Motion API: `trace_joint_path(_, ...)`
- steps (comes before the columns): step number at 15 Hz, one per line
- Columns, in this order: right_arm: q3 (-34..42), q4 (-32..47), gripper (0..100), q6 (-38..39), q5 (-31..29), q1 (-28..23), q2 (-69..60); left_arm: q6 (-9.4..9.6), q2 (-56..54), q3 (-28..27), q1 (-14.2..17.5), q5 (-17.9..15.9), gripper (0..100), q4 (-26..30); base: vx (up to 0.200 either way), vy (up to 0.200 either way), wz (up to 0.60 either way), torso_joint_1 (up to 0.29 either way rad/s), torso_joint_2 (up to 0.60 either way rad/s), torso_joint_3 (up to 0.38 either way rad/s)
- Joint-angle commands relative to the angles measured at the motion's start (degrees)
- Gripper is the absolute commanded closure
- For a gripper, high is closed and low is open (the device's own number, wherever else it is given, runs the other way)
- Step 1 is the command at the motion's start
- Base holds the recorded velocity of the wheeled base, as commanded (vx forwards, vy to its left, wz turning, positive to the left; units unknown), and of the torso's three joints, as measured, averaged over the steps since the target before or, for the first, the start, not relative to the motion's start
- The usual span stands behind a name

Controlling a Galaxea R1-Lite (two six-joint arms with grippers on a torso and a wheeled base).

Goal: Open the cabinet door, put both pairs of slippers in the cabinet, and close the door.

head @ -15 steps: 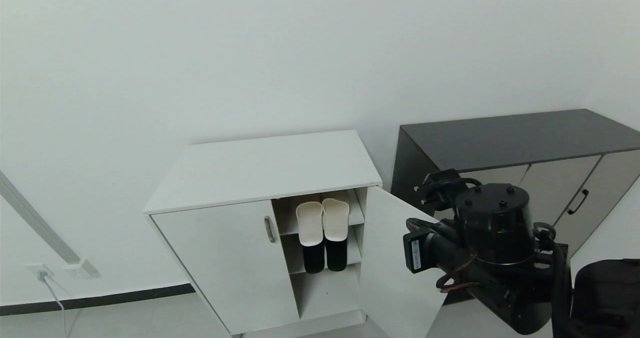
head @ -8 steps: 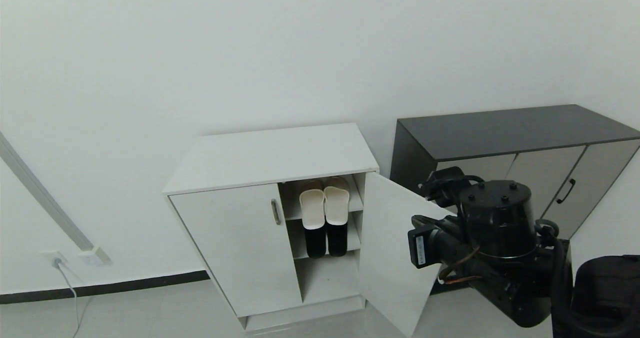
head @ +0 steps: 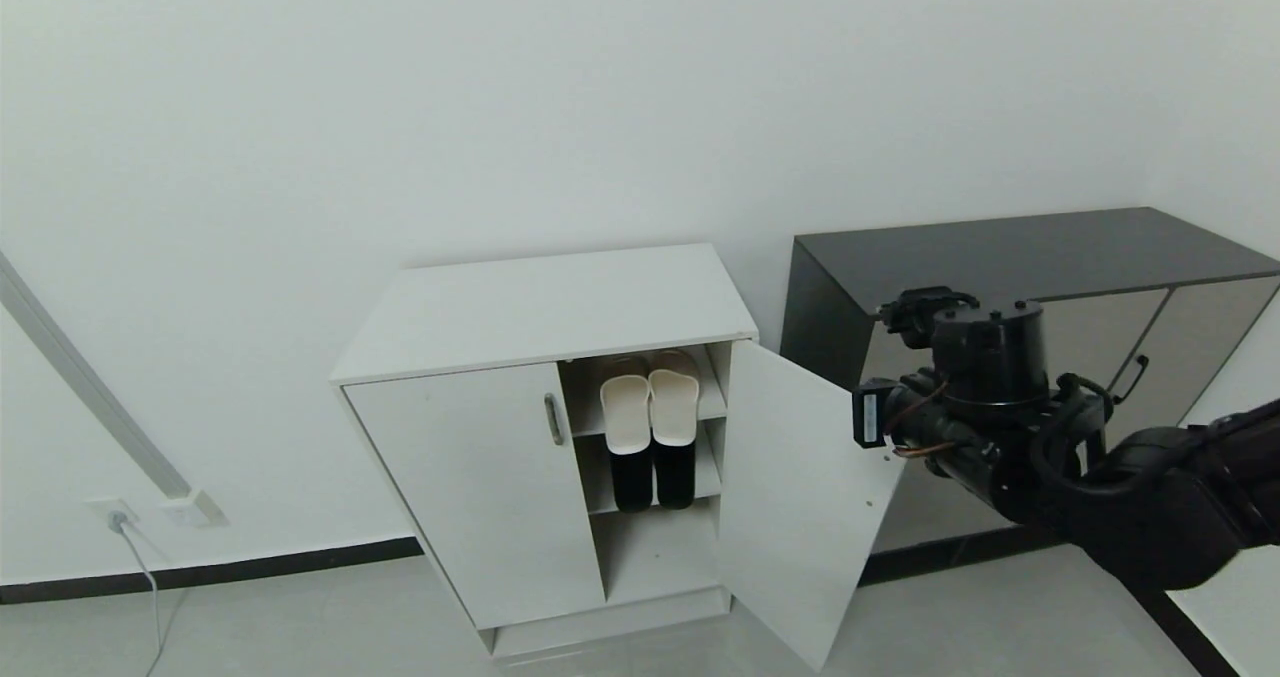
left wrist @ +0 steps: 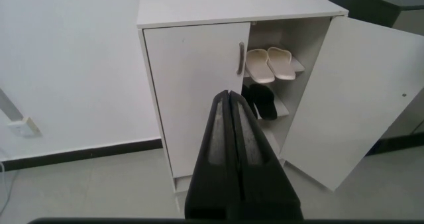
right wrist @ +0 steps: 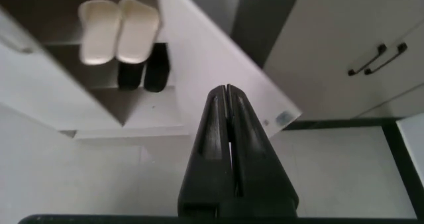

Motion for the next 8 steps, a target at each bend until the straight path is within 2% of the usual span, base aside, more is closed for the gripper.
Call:
trace_joint_path(1,-3.75,0.01,100,0.13,1.19,-4.25,6.00,-0.02,0.04,0.01,0.01,0.00,100,0.02,0.000,0.000,0.00,0.000,0.00,0.000)
trace_joint_path(4,-7.18,-0.25,100,0.39,4.10,-7.50,10.22,-0.02,0.04,0.01,0.01,0.00,100,0.02,0.000,0.000,0.00,0.000,0.00,0.000)
trace_joint_path(8,-10.08,-1.22,100,0.48,4.62,-9.70,14.96,-0.02,0.04,0.01,0.01,0.09,100,0.02,0.000,0.000,0.00,0.000,0.00,0.000)
